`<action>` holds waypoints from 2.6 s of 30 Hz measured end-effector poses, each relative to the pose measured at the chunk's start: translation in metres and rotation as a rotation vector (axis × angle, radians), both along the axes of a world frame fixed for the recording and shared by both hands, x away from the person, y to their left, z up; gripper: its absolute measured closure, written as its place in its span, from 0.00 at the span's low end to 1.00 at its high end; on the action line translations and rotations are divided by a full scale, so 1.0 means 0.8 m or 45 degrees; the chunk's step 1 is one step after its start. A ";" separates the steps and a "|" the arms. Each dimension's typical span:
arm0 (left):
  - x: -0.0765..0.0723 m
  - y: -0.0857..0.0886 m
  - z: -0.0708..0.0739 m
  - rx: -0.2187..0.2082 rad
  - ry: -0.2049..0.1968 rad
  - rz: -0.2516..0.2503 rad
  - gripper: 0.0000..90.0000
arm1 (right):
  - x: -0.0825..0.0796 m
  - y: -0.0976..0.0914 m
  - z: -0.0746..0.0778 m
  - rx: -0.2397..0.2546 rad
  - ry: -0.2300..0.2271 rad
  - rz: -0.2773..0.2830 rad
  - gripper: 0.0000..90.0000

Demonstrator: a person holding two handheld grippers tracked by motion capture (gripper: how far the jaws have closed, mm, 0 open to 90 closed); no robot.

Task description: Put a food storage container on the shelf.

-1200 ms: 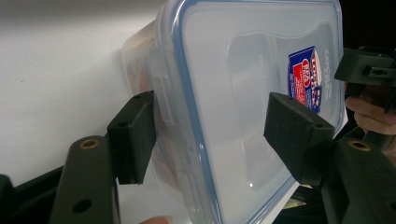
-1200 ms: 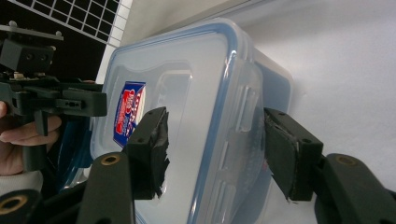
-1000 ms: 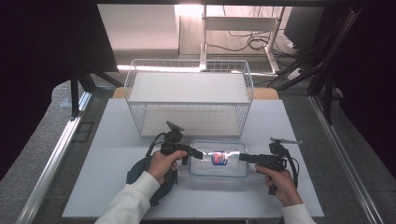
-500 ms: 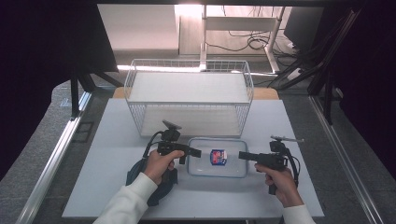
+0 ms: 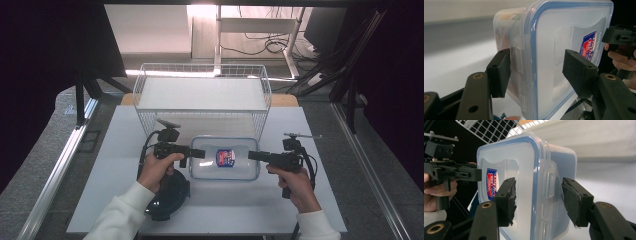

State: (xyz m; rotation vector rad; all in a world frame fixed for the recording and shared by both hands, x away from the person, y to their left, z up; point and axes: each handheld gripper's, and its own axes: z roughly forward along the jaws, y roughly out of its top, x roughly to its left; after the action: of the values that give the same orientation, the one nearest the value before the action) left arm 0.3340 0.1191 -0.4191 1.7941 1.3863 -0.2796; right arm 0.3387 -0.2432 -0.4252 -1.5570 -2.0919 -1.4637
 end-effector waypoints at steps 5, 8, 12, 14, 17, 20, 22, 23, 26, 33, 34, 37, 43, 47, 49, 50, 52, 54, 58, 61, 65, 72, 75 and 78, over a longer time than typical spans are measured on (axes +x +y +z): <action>-0.006 0.014 0.021 0.002 -0.037 0.027 0.44 | 0.002 0.015 0.021 0.002 -0.046 0.015 0.51; -0.009 0.022 0.029 -0.007 -0.044 0.039 0.44 | 0.003 0.023 0.031 0.003 -0.071 0.029 0.51; -0.014 0.029 0.038 -0.017 -0.067 0.056 0.45 | 0.003 0.031 0.042 0.003 -0.082 0.039 0.51; -0.016 0.031 0.042 -0.018 -0.081 0.061 0.45 | 0.003 0.033 0.046 0.006 -0.094 0.044 0.51; -0.018 0.035 0.050 -0.010 -0.095 0.061 0.45 | 0.002 0.036 0.050 0.015 -0.106 0.053 0.51; -0.020 0.037 0.057 -0.006 -0.107 0.067 0.46 | 0.003 0.038 0.054 0.024 -0.110 0.062 0.51; -0.021 0.039 0.060 -0.006 -0.106 0.070 0.46 | 0.003 0.040 0.057 0.028 -0.119 0.063 0.51; -0.021 0.041 0.061 -0.009 -0.105 0.073 0.46 | 0.003 0.041 0.058 0.029 -0.120 0.067 0.51; -0.020 0.043 0.063 -0.017 -0.109 0.079 0.46 | 0.006 0.043 0.063 0.025 -0.133 0.072 0.51; -0.010 0.049 0.070 -0.028 -0.125 0.076 0.46 | 0.013 0.049 0.073 0.016 -0.147 0.070 0.51; -0.008 0.050 0.071 -0.029 -0.126 0.076 0.46 | 0.015 0.050 0.074 0.015 -0.147 0.068 0.51; -0.004 0.051 0.072 -0.036 -0.126 0.079 0.46 | 0.021 0.051 0.077 0.015 -0.146 0.070 0.51; 0.001 0.054 0.084 -0.053 -0.146 0.085 0.46 | 0.029 0.054 0.091 0.015 -0.165 0.071 0.51; 0.001 0.056 0.091 -0.056 -0.160 0.087 0.46 | 0.030 0.055 0.100 0.014 -0.185 0.069 0.51; 0.002 0.057 0.094 -0.055 -0.166 0.089 0.46 | 0.031 0.056 0.104 0.016 -0.189 0.068 0.51; 0.002 0.057 0.096 -0.053 -0.168 0.090 0.46 | 0.031 0.057 0.105 0.016 -0.193 0.070 0.51; 0.002 0.059 0.099 -0.053 -0.173 0.093 0.46 | 0.032 0.058 0.108 0.017 -0.205 0.072 0.51; 0.002 0.060 0.104 -0.049 -0.184 0.094 0.46 | 0.033 0.060 0.111 0.019 -0.206 0.075 0.51; 0.002 0.064 0.113 -0.046 -0.197 0.100 0.46 | 0.035 0.064 0.118 0.023 -0.223 0.080 0.51; 0.004 0.068 0.119 -0.042 -0.202 0.106 0.46 | 0.037 0.068 0.126 0.020 -0.225 0.084 0.51; 0.008 0.074 0.125 -0.053 -0.208 0.109 0.46 | 0.042 0.074 0.134 0.012 -0.231 0.090 0.51; 0.013 0.083 0.139 -0.075 -0.235 0.122 0.46 | 0.048 0.083 0.154 -0.003 -0.265 0.098 0.51; 0.015 0.085 0.144 -0.070 -0.242 0.126 0.46 | 0.053 0.086 0.157 0.003 -0.262 0.104 0.51; 0.018 0.087 0.149 -0.063 -0.248 0.125 0.46 | 0.056 0.087 0.159 0.012 -0.266 0.109 0.51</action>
State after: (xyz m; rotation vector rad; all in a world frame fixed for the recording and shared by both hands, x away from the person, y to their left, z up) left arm 0.3483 0.1884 -0.3003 1.6598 1.3127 -0.0834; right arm 0.3836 -0.1735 -0.2977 -1.3444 -2.2285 -1.6664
